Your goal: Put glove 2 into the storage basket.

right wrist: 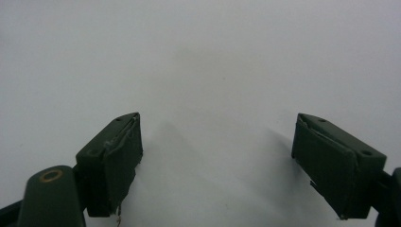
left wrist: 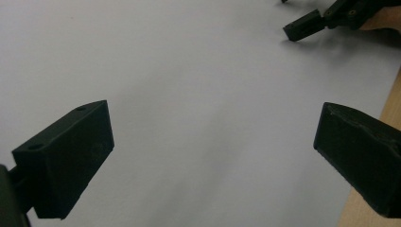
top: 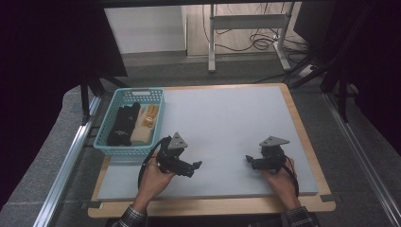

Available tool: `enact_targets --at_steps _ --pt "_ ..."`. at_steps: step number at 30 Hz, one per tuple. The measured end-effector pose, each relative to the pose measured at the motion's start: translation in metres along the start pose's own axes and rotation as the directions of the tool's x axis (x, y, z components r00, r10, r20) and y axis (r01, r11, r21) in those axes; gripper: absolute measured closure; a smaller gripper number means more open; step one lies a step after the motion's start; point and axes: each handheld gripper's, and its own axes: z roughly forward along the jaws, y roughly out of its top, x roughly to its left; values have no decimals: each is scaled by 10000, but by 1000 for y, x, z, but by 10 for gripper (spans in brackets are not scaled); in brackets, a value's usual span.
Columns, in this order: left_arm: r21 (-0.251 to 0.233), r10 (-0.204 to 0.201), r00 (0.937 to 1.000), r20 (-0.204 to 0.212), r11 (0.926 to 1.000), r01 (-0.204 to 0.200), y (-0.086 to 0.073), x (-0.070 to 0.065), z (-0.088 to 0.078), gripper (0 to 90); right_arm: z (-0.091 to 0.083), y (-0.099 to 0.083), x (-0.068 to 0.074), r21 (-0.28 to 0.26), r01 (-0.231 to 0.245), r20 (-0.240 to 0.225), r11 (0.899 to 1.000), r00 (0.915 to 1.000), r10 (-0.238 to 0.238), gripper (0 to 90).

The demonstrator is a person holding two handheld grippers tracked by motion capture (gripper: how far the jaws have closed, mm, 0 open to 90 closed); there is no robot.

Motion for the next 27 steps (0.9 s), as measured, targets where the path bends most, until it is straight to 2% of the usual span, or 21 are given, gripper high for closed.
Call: enact_targets --at_steps 9,17,25,27 --pt "-56 42 9994 347 10000 -40 -13 -7 13 0 0 0 0 -1 4 -4 10000 10000 -4 168" --pt "322 355 9985 423 9988 -369 -28 -12 31 0 0 0 0 -2 1 -1 10000 10000 -1 168" --pt "435 288 9983 509 9986 -311 -39 -13 43 0 0 0 0 -2 1 -2 10000 10000 -1 168" --pt "587 302 9981 542 9977 -333 -43 -14 48 0 0 0 0 -5 -5 -5 10000 10000 5 168"
